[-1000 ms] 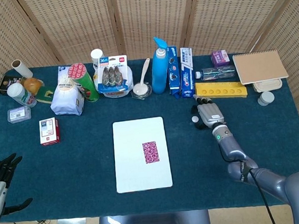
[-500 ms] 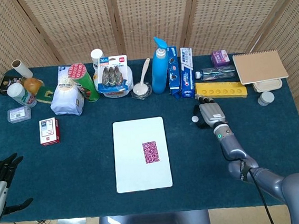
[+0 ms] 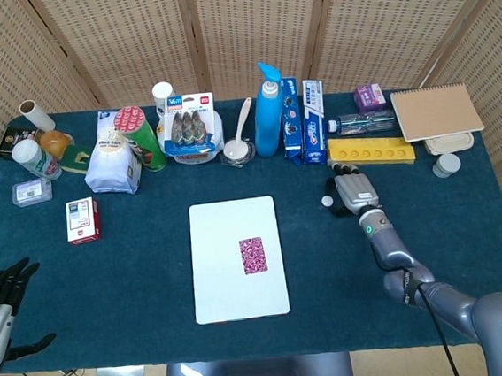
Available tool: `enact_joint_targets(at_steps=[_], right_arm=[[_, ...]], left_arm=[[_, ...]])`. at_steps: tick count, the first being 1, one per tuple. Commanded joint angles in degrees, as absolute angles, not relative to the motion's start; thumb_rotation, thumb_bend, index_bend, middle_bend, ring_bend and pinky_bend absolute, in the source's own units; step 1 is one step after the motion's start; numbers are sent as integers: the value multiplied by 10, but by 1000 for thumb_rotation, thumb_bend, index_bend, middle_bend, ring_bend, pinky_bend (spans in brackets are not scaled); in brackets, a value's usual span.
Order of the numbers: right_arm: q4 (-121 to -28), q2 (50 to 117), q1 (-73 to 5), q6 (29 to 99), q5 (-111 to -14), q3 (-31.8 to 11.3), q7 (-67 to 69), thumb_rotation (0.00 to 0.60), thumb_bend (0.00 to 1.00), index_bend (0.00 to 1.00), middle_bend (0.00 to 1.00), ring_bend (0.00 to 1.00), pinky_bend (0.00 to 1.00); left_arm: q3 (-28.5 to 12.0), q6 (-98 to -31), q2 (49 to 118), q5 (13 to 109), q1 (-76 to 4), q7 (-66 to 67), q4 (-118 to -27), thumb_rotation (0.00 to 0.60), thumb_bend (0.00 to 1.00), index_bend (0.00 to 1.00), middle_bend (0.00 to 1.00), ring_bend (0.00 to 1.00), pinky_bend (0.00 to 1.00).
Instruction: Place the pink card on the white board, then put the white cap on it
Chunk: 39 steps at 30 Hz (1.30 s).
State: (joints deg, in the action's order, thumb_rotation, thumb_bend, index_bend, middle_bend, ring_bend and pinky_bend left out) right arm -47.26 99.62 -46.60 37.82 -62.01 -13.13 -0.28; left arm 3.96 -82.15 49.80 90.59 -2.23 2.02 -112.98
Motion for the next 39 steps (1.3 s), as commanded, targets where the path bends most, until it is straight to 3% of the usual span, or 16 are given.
enact_joint_targets(at_steps=[1,11,25,32,39], right_arm=[[-486,989,-463,387,-628,-132,0,600,392,491,28,0,0],[-547,960,-452,416,-638,-134,-14,600,392,492,30,0,0],[-778,892,-439,464,-615,-137,-90,600,395,491,33,0,0],[-863,918,-462,491,-563,-135,-183,600,396,492,34,0,0],[-891,956,-495,507,-518,-130,-258,600,396,492,34,0,0]], left_arm=[[40,-821,497,907,-23,18,-1129,600,58,0,0,0,0],[40,-824,495,910,-22,9,-1127,600,57,0,0,0,0],[48,-832,486,932,-18,-13,-1122,600,58,0,0,0,0],[53,-836,480,945,-16,-28,-1117,600,58,0,0,0,0],[54,-836,474,948,-18,-48,-1112,600,57,0,0,0,0]])
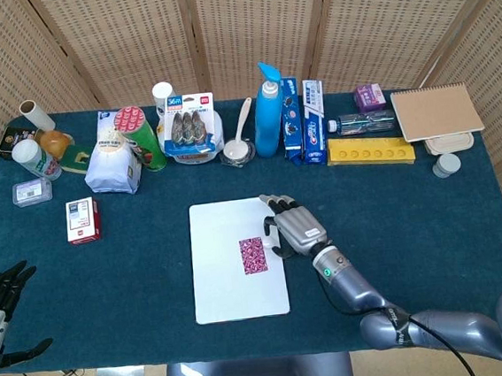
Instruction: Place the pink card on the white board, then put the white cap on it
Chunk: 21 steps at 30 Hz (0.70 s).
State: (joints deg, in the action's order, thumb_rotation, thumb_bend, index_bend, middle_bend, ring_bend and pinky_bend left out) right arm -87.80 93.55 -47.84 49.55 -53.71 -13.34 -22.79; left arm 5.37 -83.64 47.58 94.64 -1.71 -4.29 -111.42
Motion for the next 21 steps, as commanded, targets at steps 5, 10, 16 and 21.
enact_joint_targets(at_steps=[5,10,16,21], right_arm=[[-893,982,-513,524,-488,-123,-303,600,396,492,34,0,0],[-889,994,-522,534,-469,-121,-324,600,398,491,34,0,0],[-865,1014,-531,540,-446,-113,-344,600,402,492,34,0,0],[-845,1025,-534,542,-440,-107,-352,600,402,491,34,0,0]], left_arm=[[55,-835,469,952,-20,-62,-1108,600,57,0,0,0,0],[55,-834,466,952,-21,-71,-1106,600,58,0,0,0,0],[58,-832,461,956,-23,-84,-1104,600,57,0,0,0,0],[57,-833,459,956,-24,-90,-1102,600,58,0,0,0,0]])
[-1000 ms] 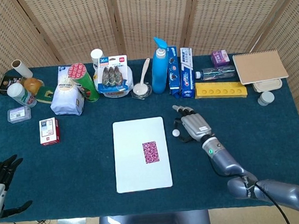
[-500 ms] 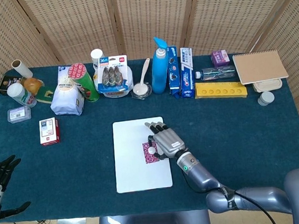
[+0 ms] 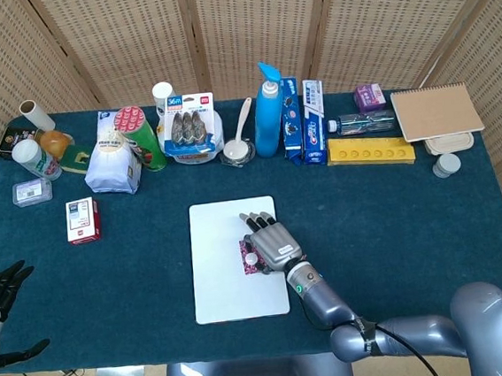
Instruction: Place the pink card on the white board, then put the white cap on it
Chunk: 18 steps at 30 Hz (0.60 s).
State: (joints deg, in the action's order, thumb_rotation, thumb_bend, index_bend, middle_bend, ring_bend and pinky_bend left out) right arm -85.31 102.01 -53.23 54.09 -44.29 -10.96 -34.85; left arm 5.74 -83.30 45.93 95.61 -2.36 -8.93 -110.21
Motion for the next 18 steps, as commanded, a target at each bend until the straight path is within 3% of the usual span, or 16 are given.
enact_joint_targets(at_steps=[1,12,18], right_arm=[[-842,1027,-535,541,-439,-107,-353,600,402,491,34,0,0],[-833,1035,-535,539,-439,-110,-341,600,402,427,28,0,0],[-836,1033,-537,537,-432,-110,-346,600,359,131,12,0,0]], left_arm=[[57,-833,458,956,-24,-92,-1102,600,58,0,0,0,0],[57,-832,458,955,-25,-96,-1100,600,59,0,0,0,0],[57,-838,457,956,-23,-99,-1099,600,57,0,0,0,0]])
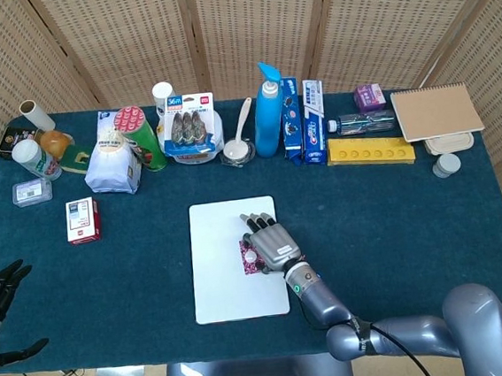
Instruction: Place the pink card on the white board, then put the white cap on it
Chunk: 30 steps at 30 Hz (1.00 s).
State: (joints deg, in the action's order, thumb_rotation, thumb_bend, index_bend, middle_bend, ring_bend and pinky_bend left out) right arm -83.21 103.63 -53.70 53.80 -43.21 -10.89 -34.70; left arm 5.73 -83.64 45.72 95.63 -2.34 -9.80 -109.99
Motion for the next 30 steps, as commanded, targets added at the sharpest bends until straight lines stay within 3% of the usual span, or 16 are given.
enact_joint_targets(at_steps=[1,6,11,17,23,30], right_arm=[[-840,1028,-537,537,-433,-112,-344,600,356,114,12,0,0],[-881,992,-526,550,-457,-117,-328,600,354,102,12,0,0],[-955,909,-488,578,-527,-102,-287,600,344,102,12,0,0],[-986,806,-414,639,-663,-56,-206,600,184,102,17,0,0],[-948,733,-336,739,-798,-6,-112,600,32,102,16,0,0],[-912,672,-222,892,-878,35,-49,600,0,102,4,0,0]], left_arm=[[57,-838,457,957,-23,-100,-1099,600,57,0,0,0,0],[57,-833,457,955,-26,-101,-1097,600,57,0,0,0,0],[56,-831,457,952,-27,-103,-1096,600,57,0,0,0,0],[55,-836,459,952,-24,-94,-1099,600,58,0,0,0,0],[53,-849,468,948,-15,-65,-1107,600,57,0,0,0,0],[56,-854,477,951,-8,-38,-1112,600,57,0,0,0,0]])
